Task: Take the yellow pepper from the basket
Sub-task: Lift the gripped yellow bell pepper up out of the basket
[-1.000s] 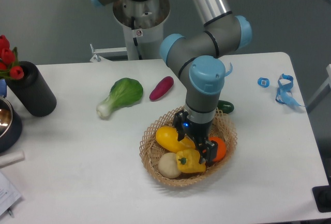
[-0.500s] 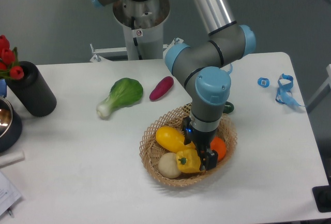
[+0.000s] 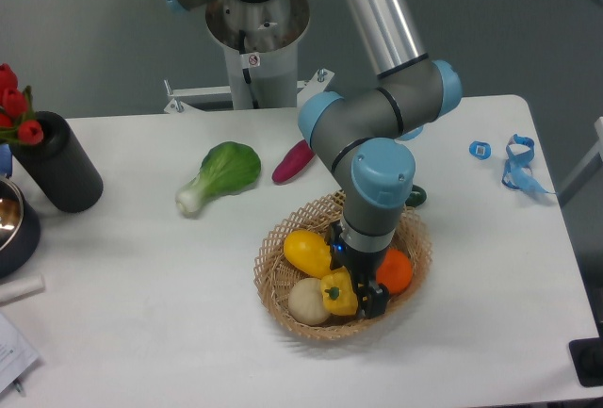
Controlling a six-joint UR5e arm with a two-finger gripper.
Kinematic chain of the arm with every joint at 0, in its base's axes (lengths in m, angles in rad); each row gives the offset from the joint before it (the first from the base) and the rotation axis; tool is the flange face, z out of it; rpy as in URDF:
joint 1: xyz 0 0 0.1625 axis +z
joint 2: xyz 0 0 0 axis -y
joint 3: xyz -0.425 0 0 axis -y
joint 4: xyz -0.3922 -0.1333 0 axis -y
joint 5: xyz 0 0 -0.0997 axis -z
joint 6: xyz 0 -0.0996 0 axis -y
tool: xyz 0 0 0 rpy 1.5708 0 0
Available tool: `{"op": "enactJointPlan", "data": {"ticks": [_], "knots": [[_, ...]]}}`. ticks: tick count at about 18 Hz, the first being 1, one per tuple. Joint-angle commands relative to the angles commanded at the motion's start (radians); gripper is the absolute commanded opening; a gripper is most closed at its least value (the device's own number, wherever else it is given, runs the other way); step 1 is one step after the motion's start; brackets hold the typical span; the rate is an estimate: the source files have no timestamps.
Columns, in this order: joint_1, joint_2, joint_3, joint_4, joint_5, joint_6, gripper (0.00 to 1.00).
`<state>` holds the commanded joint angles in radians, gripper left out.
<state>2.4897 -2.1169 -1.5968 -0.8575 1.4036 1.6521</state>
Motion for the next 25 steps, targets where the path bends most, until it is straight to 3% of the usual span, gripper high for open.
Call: {"op": "enactJointPlan", "data": {"ticks": [2,3,8,12,16,23,25], "knots": [[-0.002,0.002,-0.008,0.005,0.002,-0.002,0.27],[-0.002,0.003,-0.008,0.006,0.002,-0.002,0.14],[-0.006,0.018,0.001,0.003,-0.003,-0.106,0.12],[0.005,0.103,-0.009,-0.012,-0.002,-0.126,0.15],[0.034,0.156,-0.003,-0.032,-0.002,-0.234,0.15],[0.141,0.167,0.060,-0.060,0.002,-0.325,0.15],[0.165,0.167,0.077,-0.096,0.005,-0.325,0.15]]}}
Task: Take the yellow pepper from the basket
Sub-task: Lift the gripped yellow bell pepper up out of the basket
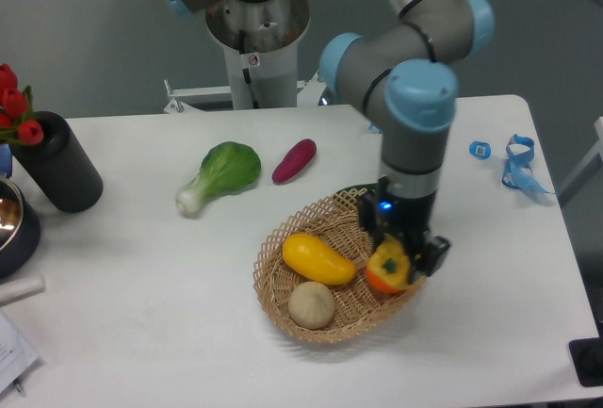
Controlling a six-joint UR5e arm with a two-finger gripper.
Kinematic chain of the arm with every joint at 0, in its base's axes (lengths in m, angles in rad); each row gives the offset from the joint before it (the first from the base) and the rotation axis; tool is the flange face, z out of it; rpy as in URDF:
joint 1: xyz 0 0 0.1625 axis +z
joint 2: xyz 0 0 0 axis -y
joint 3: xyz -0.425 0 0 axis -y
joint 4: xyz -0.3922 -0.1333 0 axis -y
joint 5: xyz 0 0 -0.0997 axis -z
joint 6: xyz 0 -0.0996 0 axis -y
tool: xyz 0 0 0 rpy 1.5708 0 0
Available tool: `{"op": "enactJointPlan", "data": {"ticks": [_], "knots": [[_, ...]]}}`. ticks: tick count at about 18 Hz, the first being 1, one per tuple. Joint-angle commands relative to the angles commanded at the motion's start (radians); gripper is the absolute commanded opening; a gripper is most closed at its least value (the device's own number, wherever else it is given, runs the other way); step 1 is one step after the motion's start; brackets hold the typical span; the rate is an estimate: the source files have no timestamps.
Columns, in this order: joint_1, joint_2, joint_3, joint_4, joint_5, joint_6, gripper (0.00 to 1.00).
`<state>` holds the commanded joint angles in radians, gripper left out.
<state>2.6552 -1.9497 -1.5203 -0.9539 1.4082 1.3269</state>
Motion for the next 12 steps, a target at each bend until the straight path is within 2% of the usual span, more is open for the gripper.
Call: {"op": "enactJointPlan", "data": {"ticks": [4,9,12], "knots": [[0.046,0.000,0.038,-0.106,0.005,0.003,0.15],[0.069,0.000,0.043,-0.155,0.037,0.014,0.15],[0.071,0.000,0.034,-0.155,0.080,0.015,0.15]]}}
